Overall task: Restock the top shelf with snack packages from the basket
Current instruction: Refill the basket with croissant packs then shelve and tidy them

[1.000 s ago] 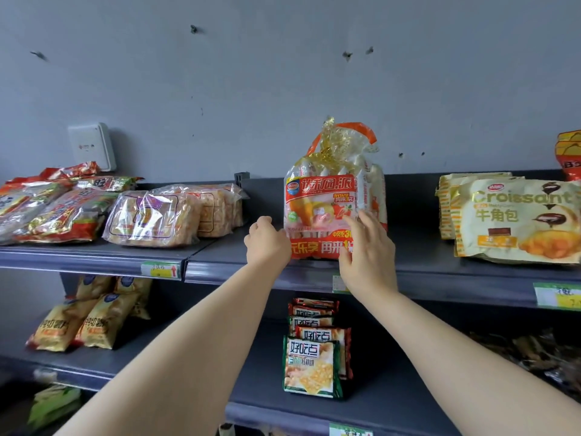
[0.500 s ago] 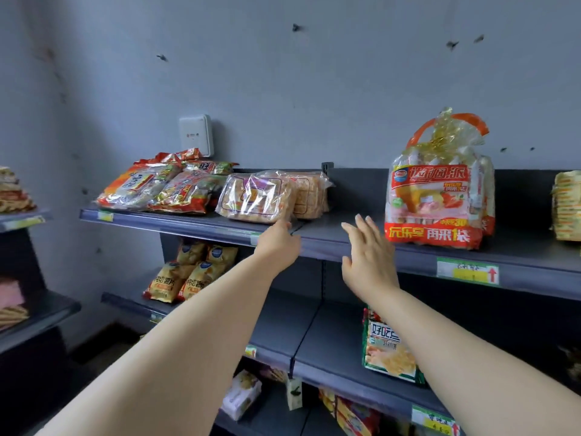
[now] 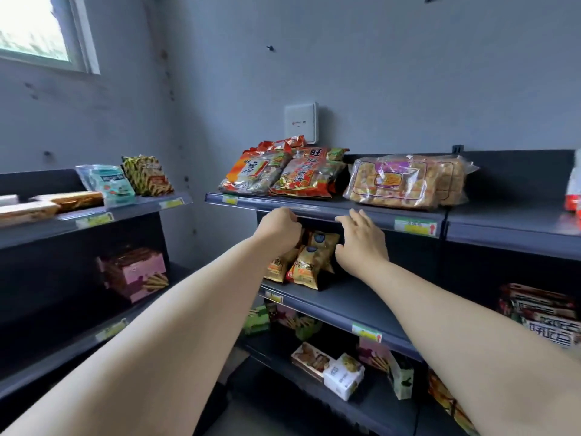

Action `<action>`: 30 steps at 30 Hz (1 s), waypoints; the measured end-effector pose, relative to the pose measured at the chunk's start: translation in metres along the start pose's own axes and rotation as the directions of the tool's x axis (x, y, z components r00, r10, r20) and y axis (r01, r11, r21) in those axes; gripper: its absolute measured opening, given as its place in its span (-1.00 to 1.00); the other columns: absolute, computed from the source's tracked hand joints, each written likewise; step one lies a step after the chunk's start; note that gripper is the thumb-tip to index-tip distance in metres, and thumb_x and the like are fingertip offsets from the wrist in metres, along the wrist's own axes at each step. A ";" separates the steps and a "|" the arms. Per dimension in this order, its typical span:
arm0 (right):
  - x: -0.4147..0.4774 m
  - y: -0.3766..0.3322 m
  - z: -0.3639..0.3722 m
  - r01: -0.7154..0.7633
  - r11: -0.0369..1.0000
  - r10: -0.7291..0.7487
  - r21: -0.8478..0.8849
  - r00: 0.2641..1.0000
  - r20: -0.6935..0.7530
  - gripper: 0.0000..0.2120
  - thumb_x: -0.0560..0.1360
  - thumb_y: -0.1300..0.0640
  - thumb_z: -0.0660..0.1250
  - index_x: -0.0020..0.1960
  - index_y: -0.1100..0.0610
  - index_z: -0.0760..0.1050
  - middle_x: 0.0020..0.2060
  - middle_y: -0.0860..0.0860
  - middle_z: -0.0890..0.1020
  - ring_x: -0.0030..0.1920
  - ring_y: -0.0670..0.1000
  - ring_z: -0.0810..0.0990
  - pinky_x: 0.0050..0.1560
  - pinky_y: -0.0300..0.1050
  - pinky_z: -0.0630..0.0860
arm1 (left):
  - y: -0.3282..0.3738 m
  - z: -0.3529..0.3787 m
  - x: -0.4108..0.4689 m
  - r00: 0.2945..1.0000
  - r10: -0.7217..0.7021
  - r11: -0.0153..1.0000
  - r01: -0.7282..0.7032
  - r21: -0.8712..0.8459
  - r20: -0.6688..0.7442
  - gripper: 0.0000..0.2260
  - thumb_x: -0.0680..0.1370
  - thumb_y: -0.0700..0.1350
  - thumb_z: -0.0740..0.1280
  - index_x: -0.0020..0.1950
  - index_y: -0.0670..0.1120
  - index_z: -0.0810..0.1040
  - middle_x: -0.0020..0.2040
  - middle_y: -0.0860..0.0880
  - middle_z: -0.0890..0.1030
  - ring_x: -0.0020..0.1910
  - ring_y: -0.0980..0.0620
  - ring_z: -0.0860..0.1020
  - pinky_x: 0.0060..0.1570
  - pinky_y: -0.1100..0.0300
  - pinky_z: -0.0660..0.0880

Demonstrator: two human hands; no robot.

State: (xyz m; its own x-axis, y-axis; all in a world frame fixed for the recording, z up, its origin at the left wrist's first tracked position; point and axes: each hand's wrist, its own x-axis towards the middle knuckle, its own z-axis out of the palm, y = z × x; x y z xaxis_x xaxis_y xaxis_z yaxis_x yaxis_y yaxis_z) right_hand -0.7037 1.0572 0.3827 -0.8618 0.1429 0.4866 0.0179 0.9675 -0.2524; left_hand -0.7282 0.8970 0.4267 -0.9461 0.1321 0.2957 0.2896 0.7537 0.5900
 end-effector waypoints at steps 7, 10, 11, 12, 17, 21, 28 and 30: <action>0.045 -0.064 0.016 0.021 1.000 -0.021 -0.001 1.000 0.021 -0.39 0.50 0.21 0.23 0.52 0.02 0.17 0.56 0.07 0.09 0.56 0.07 -0.01 0.46 0.04 0.14 | -0.047 -0.037 0.036 0.999 -0.003 0.999 0.005 0.034 -0.042 -0.91 0.61 -0.17 0.22 0.02 -0.13 0.51 -0.05 -0.07 0.54 -0.11 -0.08 0.47 -0.15 0.17 0.40; 0.069 -0.079 0.028 0.007 1.000 -0.008 0.003 0.999 0.035 -0.39 0.50 0.21 0.24 0.51 0.02 0.18 0.56 0.06 0.10 0.56 0.08 -0.01 0.48 0.05 0.13 | -0.060 -0.050 0.063 0.998 0.012 1.000 -0.010 0.028 -0.055 -0.84 0.61 -0.17 0.21 0.14 -0.15 0.50 0.09 -0.10 0.57 -0.09 -0.04 0.45 -0.20 0.18 0.38; 0.075 -0.082 0.030 0.002 1.000 -0.002 0.007 0.999 0.039 -0.39 0.50 0.21 0.24 0.51 0.02 0.18 0.56 0.05 0.11 0.56 0.08 -0.01 0.49 0.05 0.12 | -0.062 -0.053 0.069 0.998 0.017 1.000 -0.016 0.024 -0.062 -0.80 0.62 -0.17 0.21 0.22 -0.15 0.50 0.15 -0.11 0.56 -0.07 -0.03 0.44 -0.15 0.18 0.38; 0.084 -0.085 0.035 0.003 1.000 -0.003 0.011 0.999 0.038 -0.39 0.50 0.21 0.24 0.51 0.02 0.19 0.55 0.05 0.12 0.56 0.08 -0.01 0.50 0.05 0.11 | -0.067 -0.055 0.078 0.997 0.017 1.000 -0.015 0.019 -0.069 -0.75 0.62 -0.17 0.20 0.29 -0.14 0.47 0.20 -0.11 0.55 -0.04 -0.03 0.43 -0.10 0.17 0.38; 0.147 -0.099 0.074 0.033 0.999 -0.034 0.040 0.999 0.027 -0.44 0.50 0.20 0.23 0.49 0.03 0.23 0.53 0.01 0.19 0.55 0.07 0.03 0.48 0.04 0.14 | -0.105 -0.050 0.144 0.996 -0.016 0.998 0.021 0.052 -0.086 -0.69 0.62 -0.13 0.21 0.36 -0.13 0.41 0.17 -0.11 0.54 -0.01 -0.06 0.48 -0.09 0.14 0.41; 0.216 -0.103 0.111 0.031 0.998 -0.031 0.046 0.999 0.018 -0.48 0.52 0.17 0.23 0.46 0.02 0.26 0.50 -0.01 0.27 0.54 0.08 0.07 0.47 0.02 0.16 | -0.137 -0.038 0.213 0.995 -0.042 0.996 0.049 0.077 -0.088 -0.76 0.60 -0.11 0.22 0.25 -0.12 0.42 0.04 -0.04 0.51 -0.08 -0.04 0.47 -0.13 0.13 0.41; 0.330 -0.116 0.160 0.026 0.986 -0.031 0.163 0.999 0.032 -0.53 0.55 0.18 0.25 0.44 0.08 0.28 0.43 0.05 0.35 0.46 0.10 0.23 0.44 -0.02 0.21 | -0.176 -0.036 0.333 0.993 -0.087 0.991 0.095 0.097 -0.084 -0.84 0.58 -0.11 0.23 0.14 -0.11 0.40 0.08 -0.09 0.54 -0.06 -0.08 0.47 -0.12 0.12 0.41; 0.352 -0.123 0.172 0.015 0.974 -0.026 0.225 0.999 0.043 -0.52 0.55 0.19 0.25 0.45 0.09 0.27 0.41 0.07 0.36 0.42 0.10 0.28 0.40 -0.03 0.25 | -0.184 -0.034 0.360 0.993 -0.093 0.990 0.101 0.098 -0.078 -0.77 0.58 -0.10 0.23 0.22 -0.11 0.41 0.14 -0.10 0.55 -0.04 -0.07 0.47 -0.09 0.10 0.42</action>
State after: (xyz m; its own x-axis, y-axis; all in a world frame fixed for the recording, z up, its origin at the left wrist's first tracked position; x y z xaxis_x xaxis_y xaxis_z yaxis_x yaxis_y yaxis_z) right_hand -1.0963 0.9527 0.4406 -0.8831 0.1087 0.4565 -0.1099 0.8977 -0.4266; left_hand -1.1175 0.7837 0.4502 -0.9549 0.0108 0.2968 0.1772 0.8226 0.5403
